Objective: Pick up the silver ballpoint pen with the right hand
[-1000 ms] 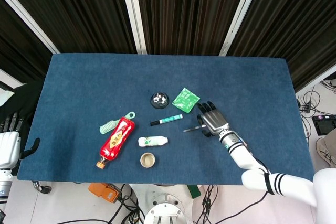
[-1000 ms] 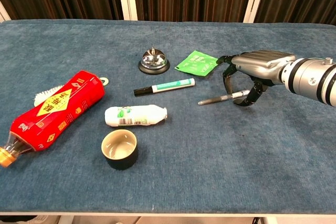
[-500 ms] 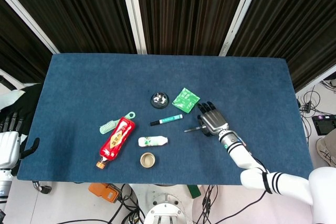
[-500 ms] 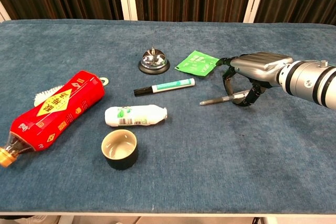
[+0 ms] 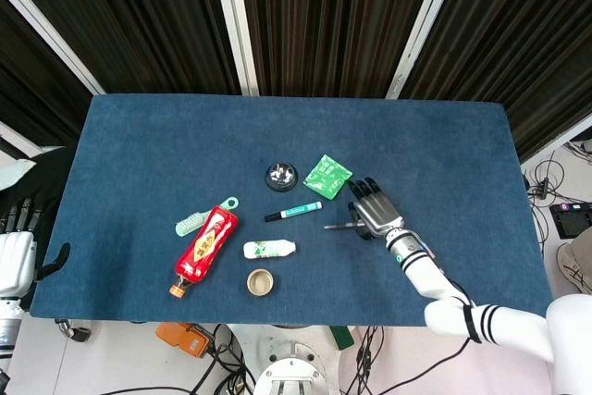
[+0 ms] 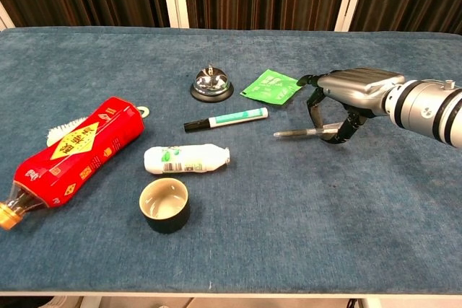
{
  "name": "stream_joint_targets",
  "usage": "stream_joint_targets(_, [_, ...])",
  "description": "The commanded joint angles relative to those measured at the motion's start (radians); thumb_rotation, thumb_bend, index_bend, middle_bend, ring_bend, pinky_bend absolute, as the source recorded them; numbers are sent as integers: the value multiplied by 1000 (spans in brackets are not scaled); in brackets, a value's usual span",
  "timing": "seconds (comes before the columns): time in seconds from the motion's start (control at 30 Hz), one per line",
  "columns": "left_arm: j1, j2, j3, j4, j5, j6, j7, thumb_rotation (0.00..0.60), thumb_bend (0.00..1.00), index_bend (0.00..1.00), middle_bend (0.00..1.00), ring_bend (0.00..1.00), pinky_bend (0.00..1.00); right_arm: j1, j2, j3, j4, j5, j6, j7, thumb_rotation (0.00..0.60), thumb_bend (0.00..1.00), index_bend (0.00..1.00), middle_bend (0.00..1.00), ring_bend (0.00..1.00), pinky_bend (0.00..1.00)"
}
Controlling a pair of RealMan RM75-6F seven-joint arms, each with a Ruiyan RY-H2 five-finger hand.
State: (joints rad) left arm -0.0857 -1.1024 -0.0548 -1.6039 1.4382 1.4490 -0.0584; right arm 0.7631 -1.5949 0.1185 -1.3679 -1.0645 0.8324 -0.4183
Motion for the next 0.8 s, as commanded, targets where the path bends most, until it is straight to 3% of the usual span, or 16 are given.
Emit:
stream_joint_targets(0.03, [0, 0, 0, 0, 1, 1, 1, 600, 313, 138, 9, 37, 141, -1, 15, 7, -19, -5, 14, 1, 600, 586, 668, 78, 120, 40])
stream_joint_targets(0.27, [1, 1, 2, 2, 2, 1, 4, 600, 313, 138, 9, 37, 141, 11, 108, 63, -126, -12, 73, -21, 600, 586, 670, 78, 120, 40])
stream_joint_targets(0.57, [0, 0, 0, 2, -3, -2, 7, 600, 313, 138, 9, 37, 141, 16, 312, 186, -348, 25, 176, -50, 600, 588, 695, 77, 120, 49])
stream_joint_targets(0.8, [-6, -6, -14, 16, -31, -19, -17, 600, 313, 138, 9, 37, 141, 33, 396, 270, -395, 64, 180, 29, 600, 590, 708, 77, 121, 61])
